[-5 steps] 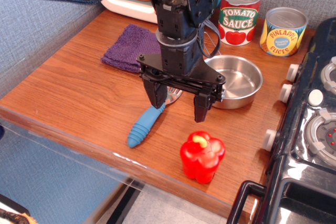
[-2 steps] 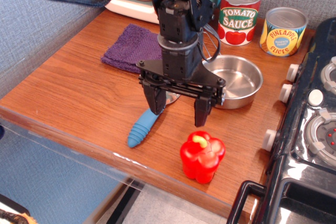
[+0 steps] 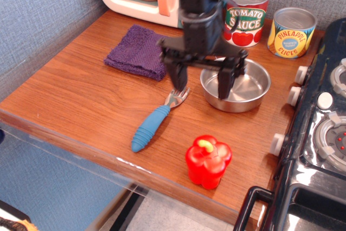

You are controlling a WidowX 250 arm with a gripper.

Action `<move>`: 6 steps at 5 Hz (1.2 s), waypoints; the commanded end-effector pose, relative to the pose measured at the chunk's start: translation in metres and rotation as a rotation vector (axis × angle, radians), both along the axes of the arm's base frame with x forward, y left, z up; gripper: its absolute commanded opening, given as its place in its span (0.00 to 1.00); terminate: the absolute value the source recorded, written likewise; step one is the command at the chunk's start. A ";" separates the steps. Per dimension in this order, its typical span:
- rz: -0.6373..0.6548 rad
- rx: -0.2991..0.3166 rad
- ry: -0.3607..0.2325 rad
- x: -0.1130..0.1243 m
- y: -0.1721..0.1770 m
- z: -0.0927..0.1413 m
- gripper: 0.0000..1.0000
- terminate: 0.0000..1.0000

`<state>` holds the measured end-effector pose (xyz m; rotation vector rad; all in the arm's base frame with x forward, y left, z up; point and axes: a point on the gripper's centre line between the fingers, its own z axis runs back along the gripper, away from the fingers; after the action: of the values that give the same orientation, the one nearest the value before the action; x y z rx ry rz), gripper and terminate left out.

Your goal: Move the pot to the front left below the purple cloth

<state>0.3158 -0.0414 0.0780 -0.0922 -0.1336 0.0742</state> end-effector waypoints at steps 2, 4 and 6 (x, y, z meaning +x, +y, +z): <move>-0.164 0.076 -0.038 0.055 -0.066 -0.009 1.00 0.00; -0.081 0.154 0.019 0.067 -0.048 -0.043 1.00 0.00; -0.081 0.172 0.074 0.066 -0.044 -0.062 0.00 0.00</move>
<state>0.3799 -0.0853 0.0098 0.0762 -0.0371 -0.0180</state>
